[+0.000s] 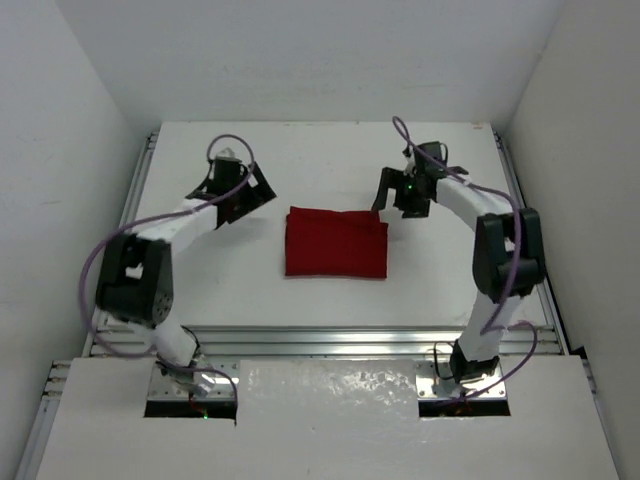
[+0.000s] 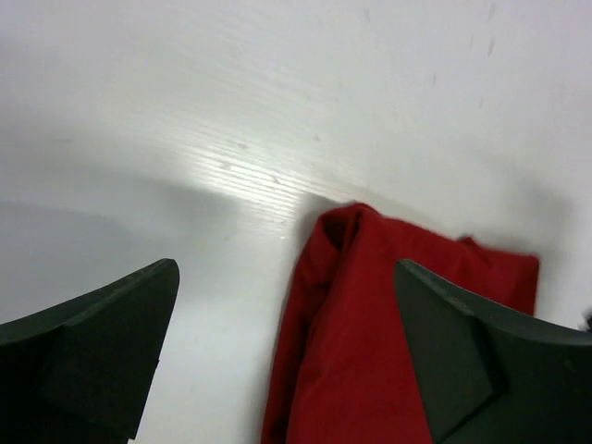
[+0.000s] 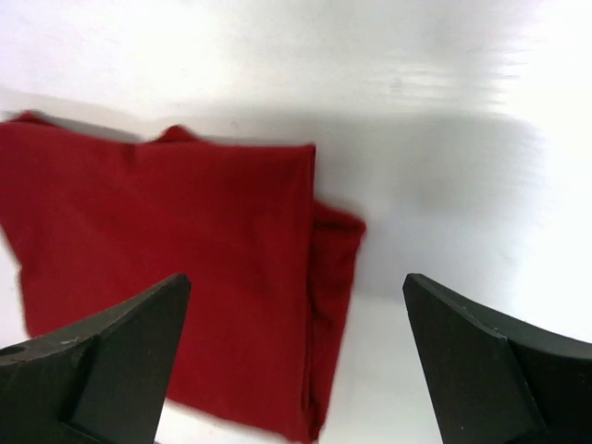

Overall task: Fold and stack the t-shirts
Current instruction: Smooth out wrinkles on the folded tshirt

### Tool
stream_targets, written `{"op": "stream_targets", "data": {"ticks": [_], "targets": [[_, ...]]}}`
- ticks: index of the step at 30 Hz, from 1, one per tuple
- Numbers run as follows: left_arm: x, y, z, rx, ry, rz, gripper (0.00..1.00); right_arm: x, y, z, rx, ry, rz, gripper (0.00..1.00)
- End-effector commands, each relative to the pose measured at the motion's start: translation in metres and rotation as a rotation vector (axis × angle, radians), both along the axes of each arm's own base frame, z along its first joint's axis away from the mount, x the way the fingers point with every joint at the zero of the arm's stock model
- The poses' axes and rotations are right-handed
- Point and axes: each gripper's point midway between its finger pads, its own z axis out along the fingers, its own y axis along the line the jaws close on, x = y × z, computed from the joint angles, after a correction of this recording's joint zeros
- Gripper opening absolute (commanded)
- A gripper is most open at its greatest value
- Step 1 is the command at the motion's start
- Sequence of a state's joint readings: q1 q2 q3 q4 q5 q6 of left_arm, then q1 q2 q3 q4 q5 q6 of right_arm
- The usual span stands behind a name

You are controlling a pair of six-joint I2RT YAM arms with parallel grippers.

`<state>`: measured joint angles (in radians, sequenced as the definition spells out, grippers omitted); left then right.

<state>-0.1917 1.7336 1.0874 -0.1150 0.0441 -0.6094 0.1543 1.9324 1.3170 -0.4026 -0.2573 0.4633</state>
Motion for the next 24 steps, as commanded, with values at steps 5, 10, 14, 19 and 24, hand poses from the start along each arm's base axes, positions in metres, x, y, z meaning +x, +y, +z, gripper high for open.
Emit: {"op": "stream_targets", "data": {"ticks": [5, 10, 14, 19, 24], "targets": [[-0.091, 0.072, 0.176, 0.084, -0.290, 0.285, 1.00, -0.065, -0.030, 0.162, -0.161, -0.390, -0.041, 0.99], [-0.153, 0.108, 0.217, 0.319, -0.399, 0.221, 1.00, -0.160, -0.072, 0.146, -0.280, -0.367, -0.123, 0.99], [-0.185, 0.125, 0.228, 0.377, -0.574, 0.255, 1.00, -0.198, -0.089, 0.153, -0.310, -0.462, -0.117, 0.99], [-0.201, 0.124, 0.209, 0.354, -0.635, 0.248, 1.00, -0.231, -0.114, 0.168, -0.376, -0.554, -0.161, 0.99], [-0.204, 0.130, 0.202, 0.358, -0.597, 0.286, 1.00, -0.245, -0.119, 0.164, -0.374, -0.563, -0.175, 0.99]]}}
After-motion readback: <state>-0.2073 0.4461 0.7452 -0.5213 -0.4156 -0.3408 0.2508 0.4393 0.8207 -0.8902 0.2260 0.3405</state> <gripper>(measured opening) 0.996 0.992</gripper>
